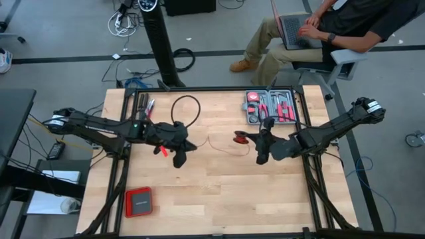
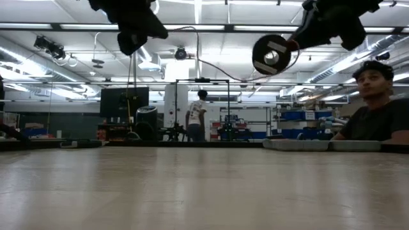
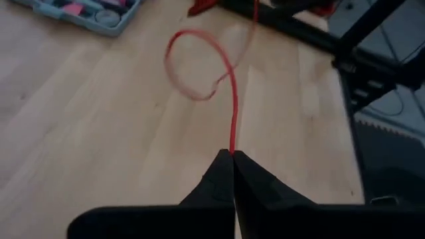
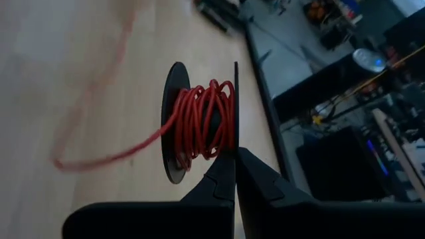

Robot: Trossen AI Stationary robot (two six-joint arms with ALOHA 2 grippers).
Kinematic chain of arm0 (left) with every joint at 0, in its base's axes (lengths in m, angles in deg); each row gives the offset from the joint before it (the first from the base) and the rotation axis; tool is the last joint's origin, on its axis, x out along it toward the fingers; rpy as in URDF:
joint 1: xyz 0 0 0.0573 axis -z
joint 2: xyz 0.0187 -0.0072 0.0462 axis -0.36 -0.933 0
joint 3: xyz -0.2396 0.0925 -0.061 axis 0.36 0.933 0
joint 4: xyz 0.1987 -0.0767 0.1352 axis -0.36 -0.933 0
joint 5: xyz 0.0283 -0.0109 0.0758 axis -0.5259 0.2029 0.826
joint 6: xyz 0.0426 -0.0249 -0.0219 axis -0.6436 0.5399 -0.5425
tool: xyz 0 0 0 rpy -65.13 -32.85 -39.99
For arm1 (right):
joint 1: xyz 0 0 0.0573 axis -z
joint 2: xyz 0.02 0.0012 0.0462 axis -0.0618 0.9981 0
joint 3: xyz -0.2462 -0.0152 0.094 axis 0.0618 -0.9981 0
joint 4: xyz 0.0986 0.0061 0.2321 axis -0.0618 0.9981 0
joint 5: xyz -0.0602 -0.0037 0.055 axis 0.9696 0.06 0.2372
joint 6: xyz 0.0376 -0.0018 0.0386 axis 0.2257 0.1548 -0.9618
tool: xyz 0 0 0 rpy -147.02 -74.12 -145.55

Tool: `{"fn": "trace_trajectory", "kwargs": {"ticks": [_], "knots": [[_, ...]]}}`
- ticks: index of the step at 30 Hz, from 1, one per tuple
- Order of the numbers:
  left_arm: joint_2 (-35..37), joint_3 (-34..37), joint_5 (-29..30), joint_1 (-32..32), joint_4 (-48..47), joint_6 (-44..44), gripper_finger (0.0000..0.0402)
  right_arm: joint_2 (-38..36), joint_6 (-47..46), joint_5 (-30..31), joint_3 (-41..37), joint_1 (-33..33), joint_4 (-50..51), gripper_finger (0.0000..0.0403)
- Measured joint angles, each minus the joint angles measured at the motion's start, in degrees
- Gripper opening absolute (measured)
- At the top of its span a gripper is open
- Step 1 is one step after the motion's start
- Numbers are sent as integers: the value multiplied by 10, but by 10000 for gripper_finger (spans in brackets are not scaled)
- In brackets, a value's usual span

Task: Coil cords
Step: Uncoil the red cable wire from the black spool

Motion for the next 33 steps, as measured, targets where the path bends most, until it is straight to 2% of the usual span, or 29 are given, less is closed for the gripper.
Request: {"fn": "trace_trajectory", "kwargs": {"ticks": [4, 9, 13, 19, 23, 29, 33], "knots": [[26, 0, 30, 0, -37, 3, 0, 1, -50, -13, 0, -2, 61, 0], [48, 0, 76, 0, -94, 4, 0, 0, -115, -76, 0, -8, 100, 0], [54, 0, 103, -1, -125, 5, 0, -4, -133, -120, 0, -22, 96, 0], [51, 1, 105, -1, -165, 15, 0, -25, -142, -125, 0, -45, 56, 0], [51, 1, 101, -1, -176, 33, 0, -48, -135, -103, 0, -59, 7, 0], [44, 1, 51, 0, -137, 34, 0, -59, -68, -21, 0, -76, -108, 0], [30, 0, 36, 3, -106, 28, 0, -46, -33, 27, 0, -77, -150, 0]]}}
